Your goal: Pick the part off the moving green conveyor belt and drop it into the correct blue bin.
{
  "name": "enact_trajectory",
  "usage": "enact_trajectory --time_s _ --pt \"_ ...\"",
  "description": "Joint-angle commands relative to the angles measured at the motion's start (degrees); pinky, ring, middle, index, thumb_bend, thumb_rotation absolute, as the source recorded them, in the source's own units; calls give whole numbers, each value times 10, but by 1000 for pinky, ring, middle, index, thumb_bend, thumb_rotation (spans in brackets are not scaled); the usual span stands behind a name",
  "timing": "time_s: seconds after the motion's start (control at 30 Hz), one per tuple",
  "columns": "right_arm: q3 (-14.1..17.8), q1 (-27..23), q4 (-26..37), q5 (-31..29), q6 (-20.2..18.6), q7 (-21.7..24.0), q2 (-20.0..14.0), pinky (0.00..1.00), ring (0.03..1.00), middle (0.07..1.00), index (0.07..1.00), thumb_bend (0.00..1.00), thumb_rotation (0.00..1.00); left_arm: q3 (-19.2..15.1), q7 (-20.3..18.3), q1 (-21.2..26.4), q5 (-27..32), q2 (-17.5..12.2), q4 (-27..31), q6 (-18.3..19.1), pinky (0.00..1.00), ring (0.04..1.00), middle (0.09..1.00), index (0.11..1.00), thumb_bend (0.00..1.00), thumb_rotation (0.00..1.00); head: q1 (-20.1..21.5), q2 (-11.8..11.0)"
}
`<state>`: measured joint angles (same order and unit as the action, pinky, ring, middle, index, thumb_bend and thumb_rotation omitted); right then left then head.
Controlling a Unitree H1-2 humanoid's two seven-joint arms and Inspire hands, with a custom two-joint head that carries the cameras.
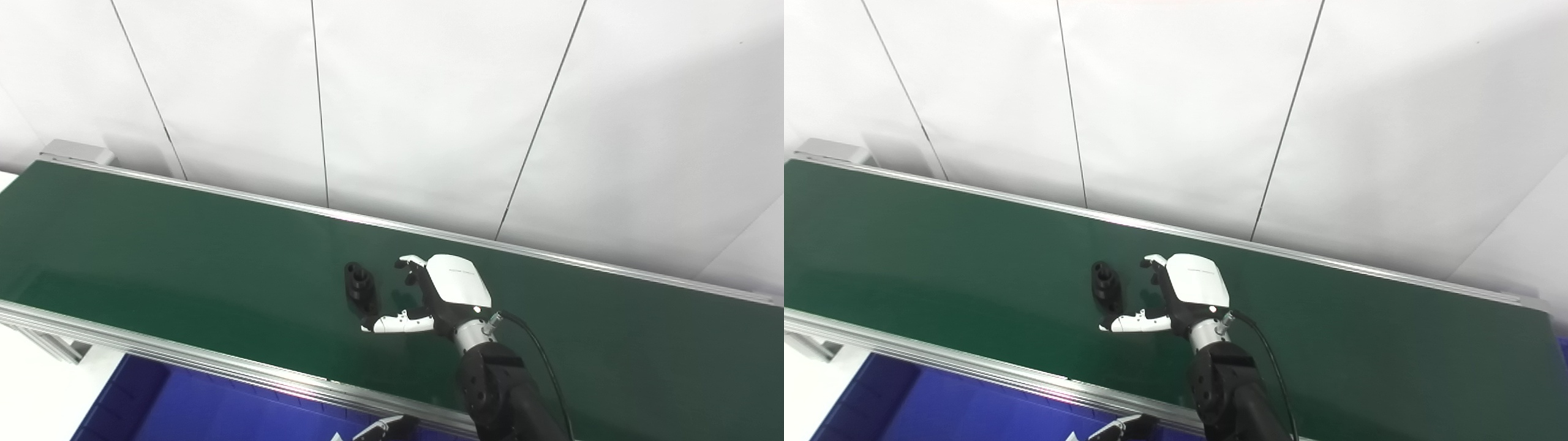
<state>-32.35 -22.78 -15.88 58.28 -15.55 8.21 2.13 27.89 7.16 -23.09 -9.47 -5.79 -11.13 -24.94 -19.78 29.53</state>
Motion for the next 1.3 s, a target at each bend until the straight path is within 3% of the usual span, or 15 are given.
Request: enact_trajectory --time_s 0.0,0.33,0.47,0.77,0.9,1.1,1.27 --pt "-5 -27 4 9 -16 -8 17 264 394 597 788 946 788 26 -28 0 -7 22 18 -19 739 840 855 843 1000 967 0 0" --pt "-19 -53 -48 19 -26 -32 17 207 326 527 761 932 759 28 -24 0 -15 28 16 -20 737 840 856 846 1000 970 -5 1" --pt "-21 -63 -58 20 -28 -34 16 225 365 588 760 927 760 27 -23 -1 -19 29 18 -20 736 838 856 846 1000 976 -5 1" --pt "-33 -76 -64 22 -45 -14 15 216 342 561 764 926 769 33 -17 1 -19 29 18 -19 729 832 852 846 1000 977 -6 2" --pt "-45 -79 -62 29 -54 -4 11 201 314 509 739 935 782 33 -20 1 -16 29 17 -19 735 834 853 846 1000 973 -6 2" --pt "-68 -79 -59 51 -75 30 8 186 290 497 752 943 800 34 -16 1 -23 30 16 -19 726 830 853 846 1000 980 -8 4" --pt "-91 -74 -57 71 -81 54 5 166 254 426 768 923 777 31 -20 -1 -19 32 18 -20 734 835 854 846 1000 974 -7 5"
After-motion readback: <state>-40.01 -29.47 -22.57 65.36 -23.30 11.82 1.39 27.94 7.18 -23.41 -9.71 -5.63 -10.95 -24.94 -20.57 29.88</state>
